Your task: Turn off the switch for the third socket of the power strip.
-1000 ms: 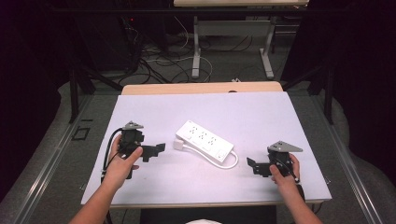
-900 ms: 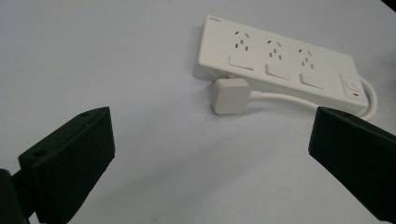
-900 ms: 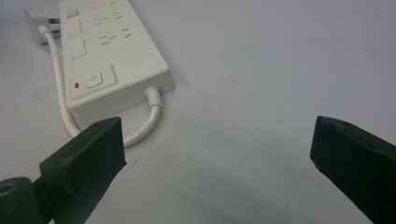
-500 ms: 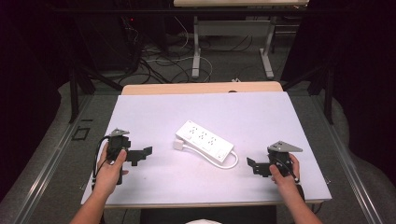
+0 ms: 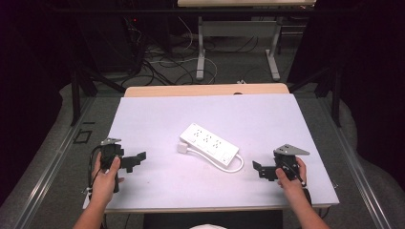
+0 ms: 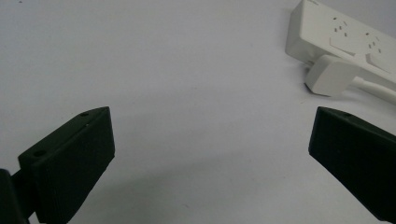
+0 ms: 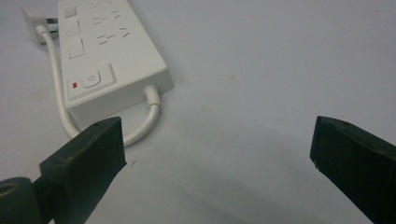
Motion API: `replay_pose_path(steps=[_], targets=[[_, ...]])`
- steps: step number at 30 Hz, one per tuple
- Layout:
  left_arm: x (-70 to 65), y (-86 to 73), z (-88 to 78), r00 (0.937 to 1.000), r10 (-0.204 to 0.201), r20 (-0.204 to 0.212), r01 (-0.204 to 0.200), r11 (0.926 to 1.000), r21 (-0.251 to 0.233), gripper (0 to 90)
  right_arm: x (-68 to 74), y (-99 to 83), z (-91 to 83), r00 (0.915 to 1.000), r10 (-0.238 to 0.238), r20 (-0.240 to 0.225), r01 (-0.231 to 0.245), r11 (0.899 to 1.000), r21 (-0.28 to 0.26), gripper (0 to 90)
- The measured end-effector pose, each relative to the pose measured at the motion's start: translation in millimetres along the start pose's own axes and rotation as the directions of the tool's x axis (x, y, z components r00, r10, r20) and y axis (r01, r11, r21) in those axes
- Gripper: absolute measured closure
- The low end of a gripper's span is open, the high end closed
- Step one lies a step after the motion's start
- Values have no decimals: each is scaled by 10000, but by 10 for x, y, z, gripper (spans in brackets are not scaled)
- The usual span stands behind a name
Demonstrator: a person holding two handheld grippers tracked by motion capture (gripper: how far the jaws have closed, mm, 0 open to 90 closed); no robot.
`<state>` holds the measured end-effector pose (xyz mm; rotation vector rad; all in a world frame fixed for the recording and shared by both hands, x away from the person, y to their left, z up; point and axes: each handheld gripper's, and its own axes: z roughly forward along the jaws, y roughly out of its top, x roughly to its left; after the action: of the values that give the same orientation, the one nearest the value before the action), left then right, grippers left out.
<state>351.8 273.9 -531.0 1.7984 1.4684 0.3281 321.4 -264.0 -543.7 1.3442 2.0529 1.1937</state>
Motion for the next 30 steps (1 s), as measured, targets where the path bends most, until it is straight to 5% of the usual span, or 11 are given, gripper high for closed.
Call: replay_pose_path(steps=[13,30], targets=[[91,-110,107,9982,343,-494,-342,9994,29,3,-4,2,2,10000,-17,62,17,10000,-8,27],[227,-166,123,9981,-25,-609,40,9997,250,4,-7,1,5,10000,-20,-37,21,10000,30,27]])
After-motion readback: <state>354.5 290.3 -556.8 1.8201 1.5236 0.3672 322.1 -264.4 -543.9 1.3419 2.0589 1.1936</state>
